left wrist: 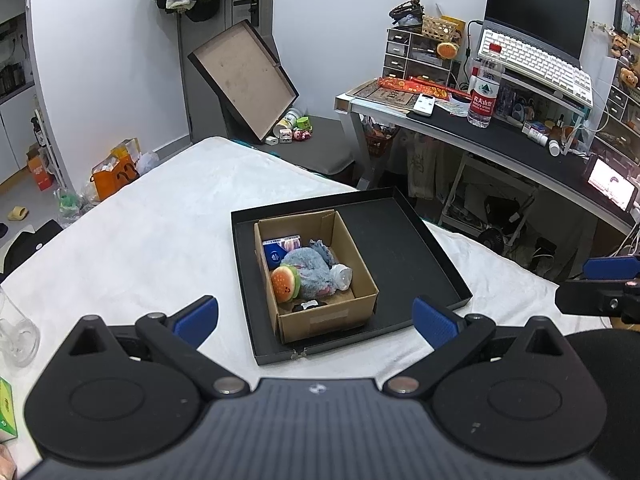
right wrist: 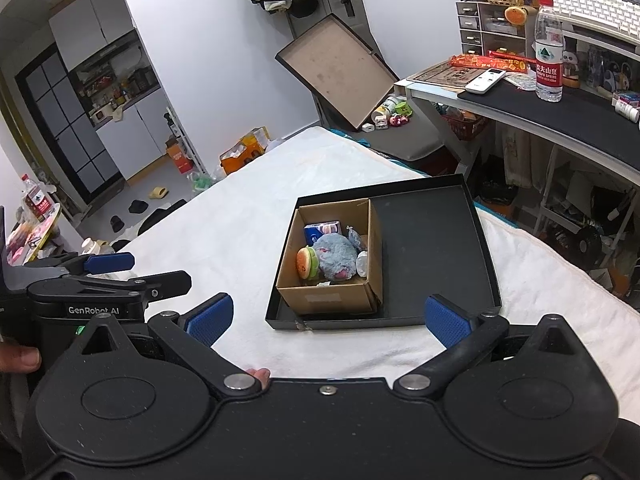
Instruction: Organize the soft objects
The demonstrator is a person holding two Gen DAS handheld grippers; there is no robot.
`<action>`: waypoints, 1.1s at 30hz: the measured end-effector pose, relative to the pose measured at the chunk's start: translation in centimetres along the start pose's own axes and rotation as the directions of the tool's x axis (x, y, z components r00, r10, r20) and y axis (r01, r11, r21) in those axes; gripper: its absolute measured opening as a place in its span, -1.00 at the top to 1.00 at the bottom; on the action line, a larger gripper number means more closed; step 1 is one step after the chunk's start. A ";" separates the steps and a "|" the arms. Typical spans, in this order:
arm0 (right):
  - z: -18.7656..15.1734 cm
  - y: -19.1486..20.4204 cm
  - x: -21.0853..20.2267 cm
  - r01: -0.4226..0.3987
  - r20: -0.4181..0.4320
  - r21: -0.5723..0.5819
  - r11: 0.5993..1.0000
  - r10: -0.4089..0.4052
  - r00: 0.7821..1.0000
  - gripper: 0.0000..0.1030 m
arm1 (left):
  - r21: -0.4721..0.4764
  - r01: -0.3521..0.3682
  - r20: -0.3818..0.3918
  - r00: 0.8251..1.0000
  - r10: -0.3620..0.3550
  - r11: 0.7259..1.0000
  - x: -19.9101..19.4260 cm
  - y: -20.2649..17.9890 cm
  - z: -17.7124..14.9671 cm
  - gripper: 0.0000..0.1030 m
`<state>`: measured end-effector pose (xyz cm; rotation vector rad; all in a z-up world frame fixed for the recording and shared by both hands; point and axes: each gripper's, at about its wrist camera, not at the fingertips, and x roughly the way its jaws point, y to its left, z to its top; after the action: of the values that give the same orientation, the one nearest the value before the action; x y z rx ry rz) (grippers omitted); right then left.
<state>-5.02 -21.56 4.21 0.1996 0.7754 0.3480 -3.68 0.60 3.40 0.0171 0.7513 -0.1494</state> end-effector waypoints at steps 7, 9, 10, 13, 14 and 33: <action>0.0 -0.1 0.0 -0.006 -0.003 0.005 1.000 0.006 1.000 -1.00 | 0.001 0.005 0.004 1.000 -0.005 1.000 0.1 0.0 0.0 -0.99; 0.0 -0.1 0.0 -0.008 -0.003 0.006 1.000 0.008 1.000 -1.00 | -0.001 0.009 0.002 1.000 -0.009 1.000 0.2 0.1 0.0 -0.99; 0.0 -0.2 0.0 -0.010 -0.003 0.008 1.000 0.010 1.000 -1.00 | -0.004 0.011 0.000 1.000 -0.011 1.000 0.3 0.1 0.0 -0.99; 0.0 -0.3 0.1 -0.015 -0.002 0.012 1.000 0.015 1.000 -1.00 | -0.006 0.011 0.000 1.000 -0.011 1.000 0.3 0.0 -0.1 -0.99; 0.0 -0.4 0.1 -0.017 -0.002 0.014 1.000 0.017 1.000 -1.00 | -0.005 0.010 0.000 1.000 -0.010 1.000 0.3 0.0 -0.2 -0.99; -0.3 -1.8 0.2 -0.036 0.001 0.042 0.998 0.036 0.999 -1.00 | 0.045 -0.027 0.002 1.000 0.027 0.999 1.3 -1.6 -0.2 -0.99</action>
<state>-4.65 -23.10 3.32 0.2535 0.7797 0.3654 -3.06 -1.12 2.46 0.0694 0.7457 -0.1402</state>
